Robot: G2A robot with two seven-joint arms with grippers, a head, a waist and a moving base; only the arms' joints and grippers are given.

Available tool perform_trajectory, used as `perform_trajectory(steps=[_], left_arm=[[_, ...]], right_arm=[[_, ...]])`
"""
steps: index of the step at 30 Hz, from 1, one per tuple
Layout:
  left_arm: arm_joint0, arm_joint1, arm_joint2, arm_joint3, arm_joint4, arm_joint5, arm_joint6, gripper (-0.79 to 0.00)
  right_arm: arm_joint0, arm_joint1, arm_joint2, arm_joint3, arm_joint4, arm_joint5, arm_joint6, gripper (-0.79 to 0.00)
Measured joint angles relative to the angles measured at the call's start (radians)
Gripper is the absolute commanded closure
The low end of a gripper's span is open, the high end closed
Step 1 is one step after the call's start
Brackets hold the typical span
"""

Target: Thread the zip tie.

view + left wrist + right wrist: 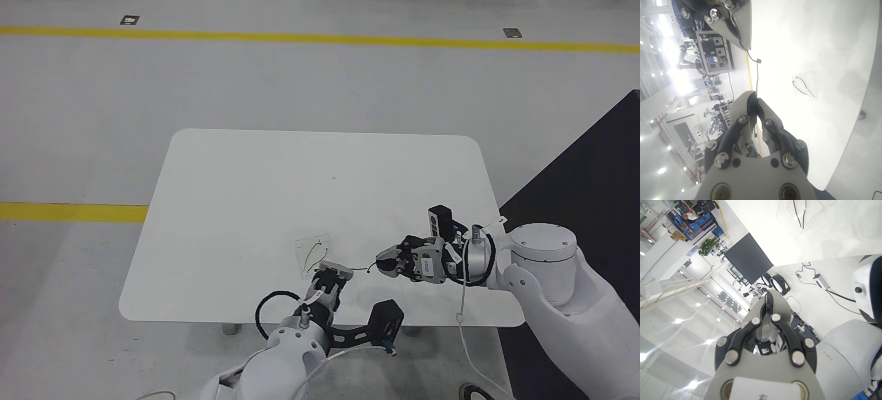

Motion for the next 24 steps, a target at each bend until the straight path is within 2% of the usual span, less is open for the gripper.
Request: perform_trajectory(steps=[24], left_arm=[[0.051,-0.021,-0.043,-0.014,0.049,-0.044,0.049,0.0]], right_arm=[[0.0,0.0,0.0,0.0,0.0,0.0,0.0,0.0]])
